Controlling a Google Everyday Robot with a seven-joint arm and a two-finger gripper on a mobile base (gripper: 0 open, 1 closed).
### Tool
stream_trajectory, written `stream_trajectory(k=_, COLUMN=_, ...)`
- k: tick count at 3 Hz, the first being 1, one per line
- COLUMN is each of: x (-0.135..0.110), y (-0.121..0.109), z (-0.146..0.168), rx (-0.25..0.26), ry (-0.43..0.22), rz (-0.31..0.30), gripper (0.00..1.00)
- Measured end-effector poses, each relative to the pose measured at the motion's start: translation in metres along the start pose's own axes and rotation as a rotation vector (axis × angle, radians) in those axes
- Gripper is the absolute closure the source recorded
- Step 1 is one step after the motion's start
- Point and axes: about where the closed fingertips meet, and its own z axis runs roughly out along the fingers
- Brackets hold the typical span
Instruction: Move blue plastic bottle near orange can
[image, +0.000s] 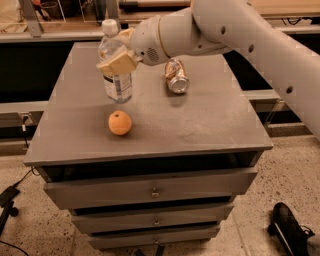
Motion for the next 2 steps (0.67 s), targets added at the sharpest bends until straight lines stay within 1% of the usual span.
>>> stream_trajectory(k=1, x=0.0045, y=0.0026, z=0.0027, rx=-0.035, ry=0.014, rz=0.033, gripper=1.0)
stream_trajectory(k=2, x=0.009, y=0.0049, z=0.007, rx=-0.062, ry=0.014, rz=0.049, gripper=1.0)
